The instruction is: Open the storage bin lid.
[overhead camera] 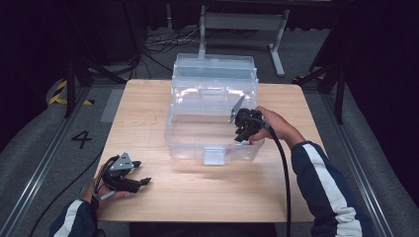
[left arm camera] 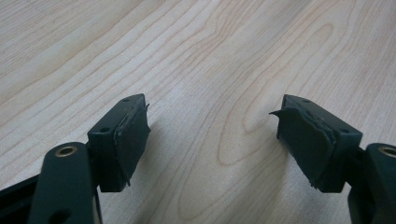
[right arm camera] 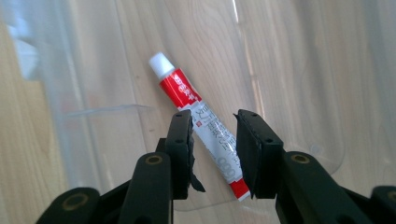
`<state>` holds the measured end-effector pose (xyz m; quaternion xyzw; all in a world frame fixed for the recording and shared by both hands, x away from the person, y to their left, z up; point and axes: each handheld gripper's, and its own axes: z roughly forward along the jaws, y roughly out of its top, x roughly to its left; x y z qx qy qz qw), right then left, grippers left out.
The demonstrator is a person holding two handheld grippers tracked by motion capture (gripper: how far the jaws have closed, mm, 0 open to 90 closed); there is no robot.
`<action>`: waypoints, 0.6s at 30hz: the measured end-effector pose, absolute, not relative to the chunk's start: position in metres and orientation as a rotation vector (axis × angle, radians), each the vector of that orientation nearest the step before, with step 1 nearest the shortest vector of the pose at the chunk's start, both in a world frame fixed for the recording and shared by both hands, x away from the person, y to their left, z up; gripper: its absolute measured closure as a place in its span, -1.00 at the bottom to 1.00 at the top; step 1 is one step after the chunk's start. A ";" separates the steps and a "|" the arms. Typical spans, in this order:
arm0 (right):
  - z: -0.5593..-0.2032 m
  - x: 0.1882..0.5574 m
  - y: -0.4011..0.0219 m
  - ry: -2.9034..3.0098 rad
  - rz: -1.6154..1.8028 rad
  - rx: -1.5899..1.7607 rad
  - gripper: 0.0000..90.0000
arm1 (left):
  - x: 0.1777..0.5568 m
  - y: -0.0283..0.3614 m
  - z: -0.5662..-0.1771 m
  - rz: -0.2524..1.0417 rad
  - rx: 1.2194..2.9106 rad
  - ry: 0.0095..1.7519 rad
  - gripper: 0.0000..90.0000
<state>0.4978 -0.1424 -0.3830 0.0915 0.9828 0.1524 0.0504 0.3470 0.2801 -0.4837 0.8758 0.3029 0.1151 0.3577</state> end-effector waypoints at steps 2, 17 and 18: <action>-0.378 0.495 -0.148 2.970 0.533 0.308 0.48 | 0.347 0.280 -0.484 0.296 2.261 0.780 -0.44; -0.353 0.472 -0.186 2.735 0.924 0.354 0.27 | 0.350 0.268 -0.470 0.297 2.310 0.795 -0.39; -0.352 0.471 -0.187 2.721 0.935 0.348 0.26 | 0.352 0.265 -0.465 0.311 2.295 0.789 -0.38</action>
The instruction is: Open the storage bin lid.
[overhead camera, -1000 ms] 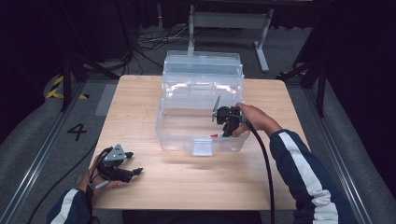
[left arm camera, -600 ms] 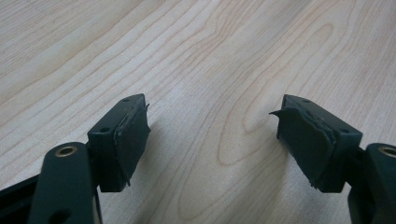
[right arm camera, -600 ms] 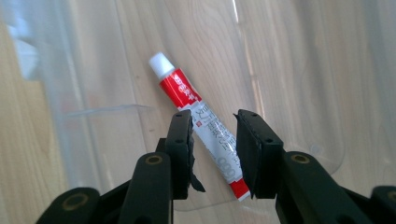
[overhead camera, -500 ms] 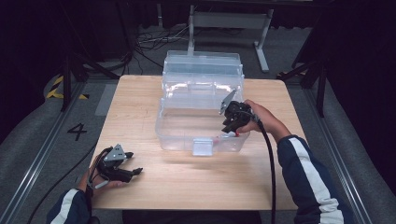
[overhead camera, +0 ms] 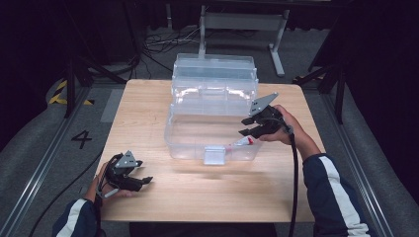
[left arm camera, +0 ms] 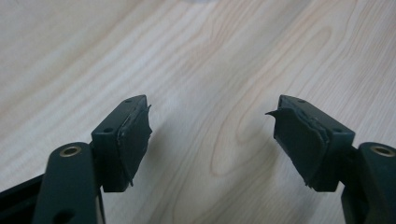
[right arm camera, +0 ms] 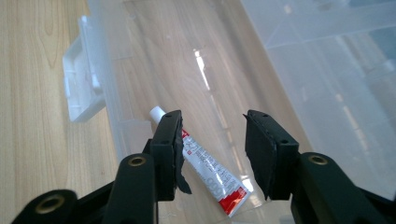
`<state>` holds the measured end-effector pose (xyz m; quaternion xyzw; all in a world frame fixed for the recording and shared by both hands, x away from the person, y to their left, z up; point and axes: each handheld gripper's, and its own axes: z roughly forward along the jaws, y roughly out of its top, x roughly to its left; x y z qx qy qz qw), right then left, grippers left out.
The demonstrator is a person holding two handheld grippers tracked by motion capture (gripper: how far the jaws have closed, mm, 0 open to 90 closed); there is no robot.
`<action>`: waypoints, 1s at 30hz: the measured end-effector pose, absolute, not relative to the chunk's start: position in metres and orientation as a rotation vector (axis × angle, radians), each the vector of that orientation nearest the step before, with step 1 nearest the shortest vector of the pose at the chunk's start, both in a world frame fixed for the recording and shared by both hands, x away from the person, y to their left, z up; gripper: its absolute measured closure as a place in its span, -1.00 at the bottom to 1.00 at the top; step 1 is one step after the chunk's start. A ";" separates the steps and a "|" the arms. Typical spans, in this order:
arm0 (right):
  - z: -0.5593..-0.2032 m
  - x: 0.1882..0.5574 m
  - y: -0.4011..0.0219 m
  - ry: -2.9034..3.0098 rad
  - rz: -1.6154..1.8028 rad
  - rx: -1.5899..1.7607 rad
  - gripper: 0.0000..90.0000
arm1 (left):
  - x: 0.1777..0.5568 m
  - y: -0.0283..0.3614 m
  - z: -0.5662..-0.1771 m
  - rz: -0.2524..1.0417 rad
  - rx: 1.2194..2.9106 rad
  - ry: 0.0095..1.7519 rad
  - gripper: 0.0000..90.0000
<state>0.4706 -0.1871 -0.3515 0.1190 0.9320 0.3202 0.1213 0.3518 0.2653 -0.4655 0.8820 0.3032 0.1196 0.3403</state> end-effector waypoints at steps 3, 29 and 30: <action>-0.344 0.471 -0.191 2.671 0.965 0.362 0.23 | 0.356 0.259 -0.451 0.325 2.261 0.768 -0.38; -0.286 0.555 -0.176 2.424 1.011 0.548 0.13 | 0.407 0.179 -0.393 0.354 2.290 0.495 -0.06; -0.288 0.559 -0.173 2.439 0.993 0.546 0.13 | 0.410 0.177 -0.394 0.350 2.306 0.488 -0.03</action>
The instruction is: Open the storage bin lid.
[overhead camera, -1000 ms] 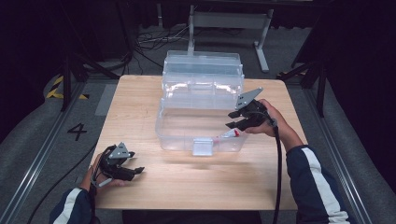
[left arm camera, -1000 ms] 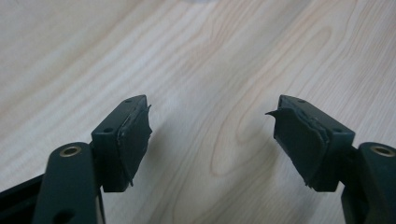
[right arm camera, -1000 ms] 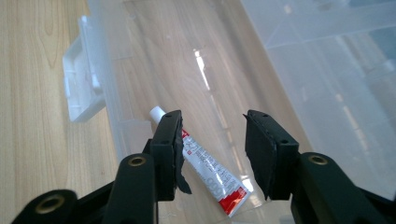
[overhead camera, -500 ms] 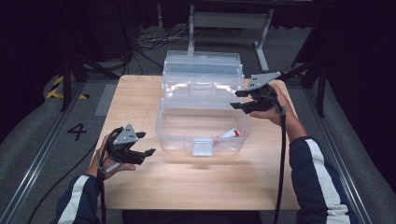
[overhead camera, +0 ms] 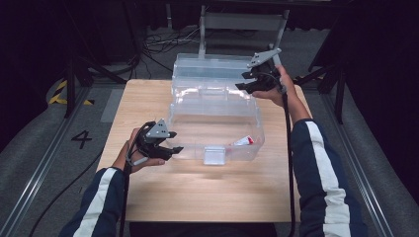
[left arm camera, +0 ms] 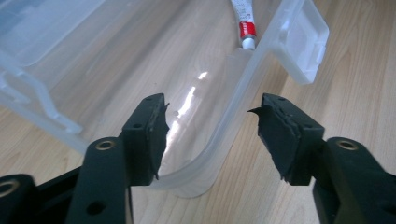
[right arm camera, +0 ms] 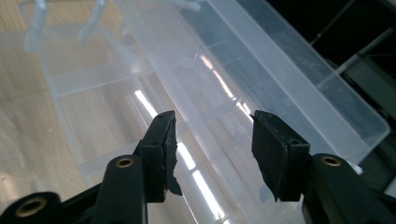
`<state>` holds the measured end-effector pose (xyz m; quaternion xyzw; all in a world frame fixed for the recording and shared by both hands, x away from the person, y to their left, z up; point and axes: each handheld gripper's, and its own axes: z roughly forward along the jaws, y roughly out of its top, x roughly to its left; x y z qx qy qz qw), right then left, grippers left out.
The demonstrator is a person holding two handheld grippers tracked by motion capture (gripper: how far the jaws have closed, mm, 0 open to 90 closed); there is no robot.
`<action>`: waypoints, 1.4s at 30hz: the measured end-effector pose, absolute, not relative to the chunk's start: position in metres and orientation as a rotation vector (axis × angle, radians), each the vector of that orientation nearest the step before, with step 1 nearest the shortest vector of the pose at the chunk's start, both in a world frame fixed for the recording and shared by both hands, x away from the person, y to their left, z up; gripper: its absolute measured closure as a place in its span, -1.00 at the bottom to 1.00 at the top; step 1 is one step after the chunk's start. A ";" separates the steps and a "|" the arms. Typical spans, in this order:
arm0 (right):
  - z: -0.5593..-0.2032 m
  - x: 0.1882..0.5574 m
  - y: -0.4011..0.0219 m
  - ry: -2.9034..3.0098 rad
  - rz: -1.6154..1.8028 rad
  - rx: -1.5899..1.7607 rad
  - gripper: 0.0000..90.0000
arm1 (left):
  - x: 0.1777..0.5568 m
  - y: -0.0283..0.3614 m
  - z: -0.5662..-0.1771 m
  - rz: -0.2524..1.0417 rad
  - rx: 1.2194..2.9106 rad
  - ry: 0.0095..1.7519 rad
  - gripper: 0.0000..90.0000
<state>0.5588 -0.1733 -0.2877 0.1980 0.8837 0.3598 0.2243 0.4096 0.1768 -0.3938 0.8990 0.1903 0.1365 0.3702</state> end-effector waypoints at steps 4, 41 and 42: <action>-0.295 0.570 -0.165 2.489 0.957 0.570 0.18 | 0.415 0.171 -0.398 0.326 2.332 0.469 0.06; -0.295 0.571 -0.134 2.644 0.736 0.403 0.85 | 0.429 0.136 -0.408 0.242 2.583 0.358 0.65; -0.295 0.570 -0.134 2.641 0.732 0.404 0.85 | 0.429 0.136 -0.408 0.240 2.581 0.362 0.65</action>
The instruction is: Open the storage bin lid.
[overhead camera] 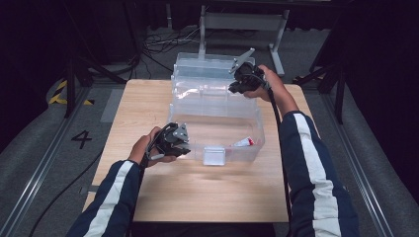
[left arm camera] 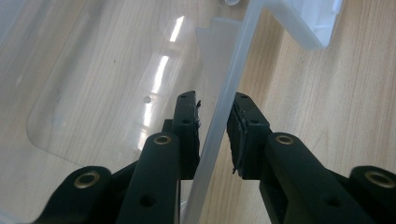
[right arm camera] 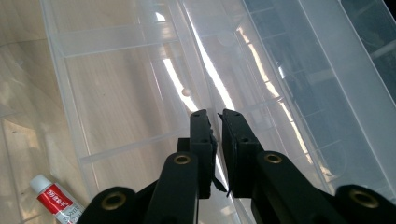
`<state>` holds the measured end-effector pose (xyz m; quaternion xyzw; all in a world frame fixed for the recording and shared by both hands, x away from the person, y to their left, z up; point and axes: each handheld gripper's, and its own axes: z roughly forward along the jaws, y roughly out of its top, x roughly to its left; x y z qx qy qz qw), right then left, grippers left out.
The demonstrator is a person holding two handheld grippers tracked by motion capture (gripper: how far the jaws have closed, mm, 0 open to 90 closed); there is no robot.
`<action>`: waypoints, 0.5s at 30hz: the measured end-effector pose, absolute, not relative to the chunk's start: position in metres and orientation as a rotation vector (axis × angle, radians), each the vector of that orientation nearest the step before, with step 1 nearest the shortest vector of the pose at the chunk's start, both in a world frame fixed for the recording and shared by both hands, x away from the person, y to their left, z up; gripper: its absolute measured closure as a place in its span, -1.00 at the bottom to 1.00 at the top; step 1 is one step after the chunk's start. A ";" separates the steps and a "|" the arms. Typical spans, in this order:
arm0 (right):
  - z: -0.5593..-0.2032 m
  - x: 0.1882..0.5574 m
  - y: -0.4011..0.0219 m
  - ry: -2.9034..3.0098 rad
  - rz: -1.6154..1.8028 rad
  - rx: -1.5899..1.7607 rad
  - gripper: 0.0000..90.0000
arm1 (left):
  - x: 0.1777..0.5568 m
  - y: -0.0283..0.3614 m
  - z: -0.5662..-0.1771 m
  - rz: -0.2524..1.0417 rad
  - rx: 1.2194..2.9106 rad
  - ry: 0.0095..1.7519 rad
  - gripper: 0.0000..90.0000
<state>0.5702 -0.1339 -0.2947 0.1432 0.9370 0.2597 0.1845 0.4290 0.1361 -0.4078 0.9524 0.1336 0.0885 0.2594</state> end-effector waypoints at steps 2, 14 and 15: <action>-0.294 0.569 -0.133 2.640 0.724 0.399 0.86 | 0.429 0.136 -0.408 0.237 2.579 0.368 0.65; -0.290 0.565 -0.131 2.670 0.705 0.379 0.90 | 0.428 0.137 -0.408 0.239 2.563 0.393 0.62; -0.290 0.565 -0.131 2.671 0.706 0.380 0.90 | 0.428 0.137 -0.408 0.241 2.562 0.393 0.62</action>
